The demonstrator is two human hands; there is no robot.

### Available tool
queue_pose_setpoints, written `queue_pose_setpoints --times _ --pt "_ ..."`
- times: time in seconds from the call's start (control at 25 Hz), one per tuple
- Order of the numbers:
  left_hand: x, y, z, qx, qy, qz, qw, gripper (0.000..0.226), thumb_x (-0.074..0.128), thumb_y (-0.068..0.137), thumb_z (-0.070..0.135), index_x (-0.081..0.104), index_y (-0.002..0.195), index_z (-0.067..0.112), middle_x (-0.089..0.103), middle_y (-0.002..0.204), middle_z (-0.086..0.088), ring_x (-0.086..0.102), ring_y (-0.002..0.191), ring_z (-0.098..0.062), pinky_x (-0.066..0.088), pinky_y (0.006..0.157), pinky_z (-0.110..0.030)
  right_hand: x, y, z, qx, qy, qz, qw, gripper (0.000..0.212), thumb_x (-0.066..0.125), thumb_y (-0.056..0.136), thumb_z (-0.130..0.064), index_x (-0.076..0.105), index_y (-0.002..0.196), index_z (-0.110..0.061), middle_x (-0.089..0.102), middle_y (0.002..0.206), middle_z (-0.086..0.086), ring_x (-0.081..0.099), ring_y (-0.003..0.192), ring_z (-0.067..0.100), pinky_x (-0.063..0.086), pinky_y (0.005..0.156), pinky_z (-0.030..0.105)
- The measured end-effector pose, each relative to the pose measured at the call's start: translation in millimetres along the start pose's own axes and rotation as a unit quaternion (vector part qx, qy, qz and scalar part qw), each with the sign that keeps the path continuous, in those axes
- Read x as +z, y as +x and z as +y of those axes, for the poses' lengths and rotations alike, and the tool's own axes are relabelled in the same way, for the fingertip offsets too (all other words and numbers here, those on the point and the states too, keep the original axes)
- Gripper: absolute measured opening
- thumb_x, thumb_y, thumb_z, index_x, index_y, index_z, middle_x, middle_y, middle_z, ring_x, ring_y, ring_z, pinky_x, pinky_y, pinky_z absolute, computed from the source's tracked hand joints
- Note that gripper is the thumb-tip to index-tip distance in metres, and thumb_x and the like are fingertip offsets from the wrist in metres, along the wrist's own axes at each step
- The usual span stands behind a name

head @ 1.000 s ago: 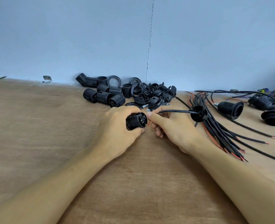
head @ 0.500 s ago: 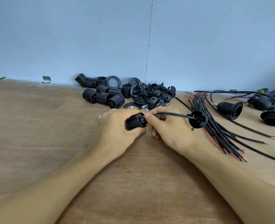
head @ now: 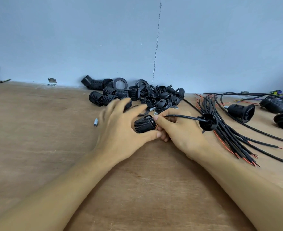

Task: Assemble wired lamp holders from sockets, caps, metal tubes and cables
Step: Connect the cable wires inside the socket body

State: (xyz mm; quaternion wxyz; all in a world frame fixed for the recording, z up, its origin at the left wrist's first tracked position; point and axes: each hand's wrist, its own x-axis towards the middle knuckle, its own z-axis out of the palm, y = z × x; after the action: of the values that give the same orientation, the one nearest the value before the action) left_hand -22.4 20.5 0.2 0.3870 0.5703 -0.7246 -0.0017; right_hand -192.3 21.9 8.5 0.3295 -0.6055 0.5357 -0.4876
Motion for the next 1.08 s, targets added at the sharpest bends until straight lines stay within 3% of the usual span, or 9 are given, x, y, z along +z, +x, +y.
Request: queue_pose_setpoints --times 0.12,0.24,0.36,0.52,0.72,0.84,0.96,1.04,1.08 --pt "-11.5 17.1 -18.4 -0.151 0.024 -0.030 0.988 0.092 0.024 0.076 0.095 0.046 0.148 0.042 0.031 0.164 -0.006 0.012 0.157 -0.028 0.006 0.124 -0.061 -0.2 0.5 0.4 0.002 0.013 -0.004 1.000 0.019 0.066 0.096 -0.020 0.066 0.078 -0.014 0.064 0.057 0.001 0.058 0.046 0.014 0.047 0.045 0.023" --pt "-12.3 22.6 -40.7 -0.265 0.049 -0.118 0.956 0.076 0.012 0.095 0.075 0.036 0.155 0.034 0.024 0.166 -0.018 0.004 0.157 -0.038 -0.003 0.125 -0.061 -0.5 0.8 1.3 0.004 0.013 -0.008 1.000 0.019 0.066 0.096 -0.022 0.066 0.078 -0.014 0.064 0.060 0.003 0.059 0.048 0.017 0.047 0.047 0.024" --pt "1.5 16.9 -30.0 -0.202 -0.018 -0.135 0.970 0.054 0.026 0.107 0.051 0.043 0.152 0.026 0.034 0.161 -0.013 0.022 0.153 -0.031 0.014 0.126 -0.048 -0.2 0.8 1.0 0.003 0.009 -0.008 1.000 0.018 0.067 0.095 -0.023 0.067 0.079 -0.015 0.065 0.060 0.003 0.060 0.048 0.018 0.047 0.047 0.024" --pt "12.0 15.3 -5.4 -0.092 -0.157 -0.131 0.975 0.043 0.036 0.110 0.023 0.041 0.153 0.020 0.041 0.155 0.002 0.039 0.137 -0.009 0.024 0.104 -0.020 0.2 0.5 -0.2 0.000 0.002 -0.006 1.000 0.018 0.066 0.096 -0.021 0.066 0.079 -0.015 0.064 0.058 0.000 0.060 0.047 0.015 0.047 0.046 0.022" --pt "11.9 10.4 0.6 -0.074 -0.197 -0.094 0.973 0.042 0.039 0.107 0.008 0.051 0.145 0.018 0.051 0.143 0.003 0.045 0.130 -0.006 0.027 0.098 -0.013 0.6 2.1 1.4 0.006 0.001 -0.009 1.000 0.018 0.066 0.096 -0.022 0.066 0.080 -0.015 0.064 0.058 -0.001 0.061 0.048 0.015 0.046 0.046 0.020" --pt "7.6 6.2 2.6 -0.077 -0.189 -0.029 0.978 0.038 0.044 0.097 -0.004 0.064 0.121 0.016 0.057 0.123 0.001 0.058 0.112 -0.011 0.039 0.088 -0.013 1.0 2.6 3.3 0.003 0.000 -0.018 1.000 0.017 0.066 0.096 -0.021 0.067 0.080 -0.015 0.065 0.060 0.000 0.061 0.048 0.014 0.047 0.046 0.020" --pt "-2.7 5.7 0.9 -0.112 -0.175 0.010 0.978 0.028 0.051 0.093 0.003 0.061 0.091 0.029 0.059 0.102 0.007 0.056 0.083 -0.001 0.038 0.069 -0.007 -0.6 3.5 4.9 0.002 0.009 -0.023 1.000 0.016 0.067 0.096 -0.020 0.068 0.082 -0.013 0.066 0.061 0.000 0.061 0.048 0.014 0.047 0.046 0.022" --pt "-8.9 6.1 -2.8 -0.113 -0.224 -0.024 0.968 0.012 0.059 0.085 0.023 0.062 0.089 0.034 0.063 0.094 0.012 0.057 0.079 0.004 0.039 0.067 -0.006 -1.3 3.8 4.6 0.006 0.021 -0.031 0.999 0.015 0.067 0.096 -0.019 0.069 0.084 -0.010 0.065 0.062 0.000 0.060 0.048 0.014 0.046 0.046 0.023" --pt "-10.9 4.9 -3.4 -0.096 -0.232 -0.058 0.966 0.015 0.059 0.078 0.034 0.063 0.092 0.036 0.064 0.093 0.014 0.058 0.083 0.005 0.040 0.068 -0.005 -2.0 4.0 4.4 0.008 0.029 -0.037 0.999 0.015 0.067 0.096 -0.018 0.069 0.085 -0.008 0.065 0.062 0.000 0.059 0.048 0.014 0.046 0.045 0.023"
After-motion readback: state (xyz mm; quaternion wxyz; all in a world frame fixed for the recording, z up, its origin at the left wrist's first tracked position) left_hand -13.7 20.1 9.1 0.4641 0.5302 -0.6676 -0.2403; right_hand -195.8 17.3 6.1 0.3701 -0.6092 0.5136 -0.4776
